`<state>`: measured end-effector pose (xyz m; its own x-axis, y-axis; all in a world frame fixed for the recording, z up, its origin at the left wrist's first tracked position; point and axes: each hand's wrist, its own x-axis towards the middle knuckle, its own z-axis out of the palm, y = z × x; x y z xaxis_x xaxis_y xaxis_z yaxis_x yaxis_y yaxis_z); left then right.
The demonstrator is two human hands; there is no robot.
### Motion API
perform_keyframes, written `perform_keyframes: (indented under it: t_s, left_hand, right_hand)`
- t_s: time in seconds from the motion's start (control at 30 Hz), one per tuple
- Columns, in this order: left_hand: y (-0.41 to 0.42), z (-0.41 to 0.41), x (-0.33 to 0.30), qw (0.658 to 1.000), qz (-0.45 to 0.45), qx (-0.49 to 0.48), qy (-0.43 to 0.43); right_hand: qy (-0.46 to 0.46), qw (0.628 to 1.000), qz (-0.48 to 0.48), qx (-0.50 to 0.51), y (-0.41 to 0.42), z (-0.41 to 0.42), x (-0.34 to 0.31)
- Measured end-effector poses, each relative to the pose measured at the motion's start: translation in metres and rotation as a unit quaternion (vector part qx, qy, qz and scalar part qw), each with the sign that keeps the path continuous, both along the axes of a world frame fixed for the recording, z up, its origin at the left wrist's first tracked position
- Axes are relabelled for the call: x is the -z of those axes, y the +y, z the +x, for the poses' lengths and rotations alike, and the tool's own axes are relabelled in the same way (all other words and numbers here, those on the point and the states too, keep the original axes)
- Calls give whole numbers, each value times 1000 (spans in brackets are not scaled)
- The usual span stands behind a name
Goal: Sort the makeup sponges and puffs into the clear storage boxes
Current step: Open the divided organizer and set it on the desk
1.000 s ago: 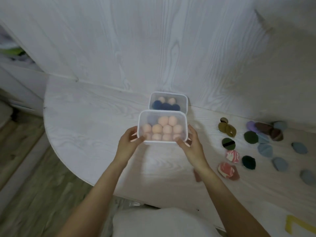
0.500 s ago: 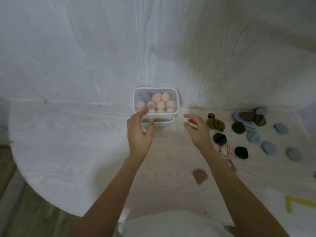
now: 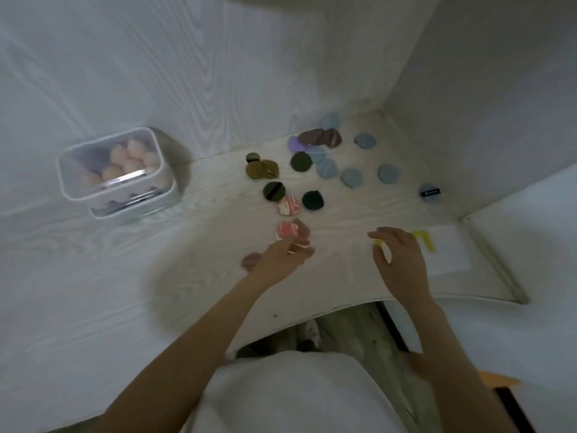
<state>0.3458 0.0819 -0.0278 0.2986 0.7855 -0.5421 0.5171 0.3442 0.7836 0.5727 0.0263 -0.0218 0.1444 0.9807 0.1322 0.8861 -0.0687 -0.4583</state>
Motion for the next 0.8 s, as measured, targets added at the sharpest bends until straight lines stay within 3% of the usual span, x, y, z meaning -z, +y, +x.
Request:
perform_keyframes:
  t_s: [0.1, 0.2, 0.27, 0.37, 0.5, 0.6, 0.73, 0.8]
  left_hand:
    - [-4, 48, 5, 993, -72, -63, -62]
    - [-9, 82, 11, 989, -102, -82, -68]
    - [-13, 101, 14, 992, -83, -67, -70]
    - [-18, 108, 25, 997, -29, -60, -34]
    - [-21, 88, 30, 995, 3, -94, -28]
    - [-25, 69, 29, 996, 11, -82, -26]
    - [-33, 48, 31, 997, 46, -35, 51]
    - [-38, 45, 30, 985, 127, 6, 114]
  right_hand:
    - [-3, 998, -56, 7, -4, 48, 9]
    - [-25, 983, -163, -80, -4, 74, 19]
    - [-91, 962, -203, -158, -2, 83, 27]
    - [-164, 946, -186, -209, 9, 83, 31]
    - [-171, 943, -126, -257, 24, 69, 30]
    - [-169, 930, -158, -286, 27, 57, 33]
    - [-191, 905, -223, -308, 39, 54, 23]
    - [-205, 897, -229, -319, 43, 52, 19]
